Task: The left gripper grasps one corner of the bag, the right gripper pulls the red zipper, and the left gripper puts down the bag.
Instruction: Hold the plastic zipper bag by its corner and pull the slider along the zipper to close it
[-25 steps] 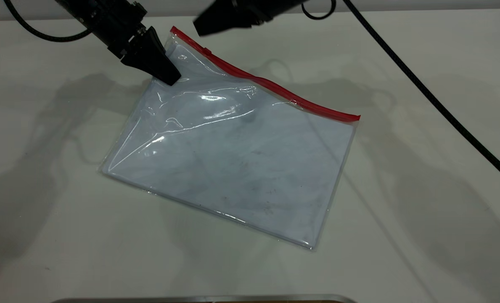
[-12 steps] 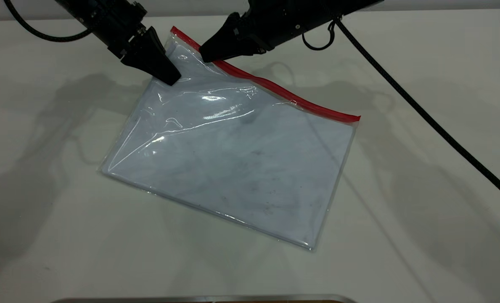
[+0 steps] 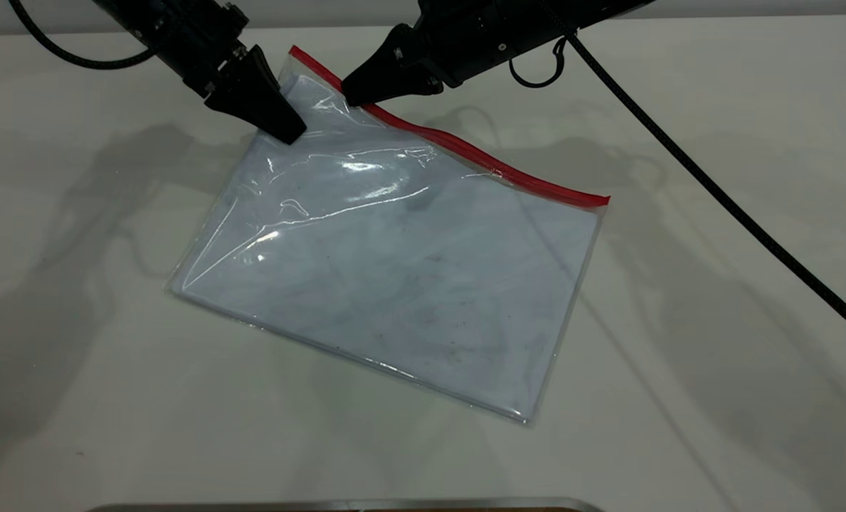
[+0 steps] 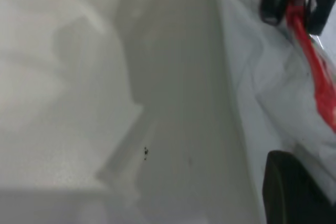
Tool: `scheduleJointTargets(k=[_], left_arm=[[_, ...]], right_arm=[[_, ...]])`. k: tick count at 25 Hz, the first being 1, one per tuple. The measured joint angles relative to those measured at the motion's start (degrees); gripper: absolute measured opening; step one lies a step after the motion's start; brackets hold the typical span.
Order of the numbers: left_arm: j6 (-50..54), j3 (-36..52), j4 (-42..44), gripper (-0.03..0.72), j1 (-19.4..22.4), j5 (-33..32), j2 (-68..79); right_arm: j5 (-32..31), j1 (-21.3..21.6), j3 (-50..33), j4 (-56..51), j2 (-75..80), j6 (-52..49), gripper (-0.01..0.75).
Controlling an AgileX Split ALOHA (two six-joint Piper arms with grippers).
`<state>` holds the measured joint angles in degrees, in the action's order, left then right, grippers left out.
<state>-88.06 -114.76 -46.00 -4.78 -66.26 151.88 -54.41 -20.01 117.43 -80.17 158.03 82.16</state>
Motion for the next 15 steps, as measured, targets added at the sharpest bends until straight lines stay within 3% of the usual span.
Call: scheduleJointTargets(k=[15], left_arm=[[0.98,0.12,-6.24,0.052,2.04,-0.44,0.18]], right_arm=[[0.38,0.11,0.36,-0.40,-0.19,2.29,0.034]])
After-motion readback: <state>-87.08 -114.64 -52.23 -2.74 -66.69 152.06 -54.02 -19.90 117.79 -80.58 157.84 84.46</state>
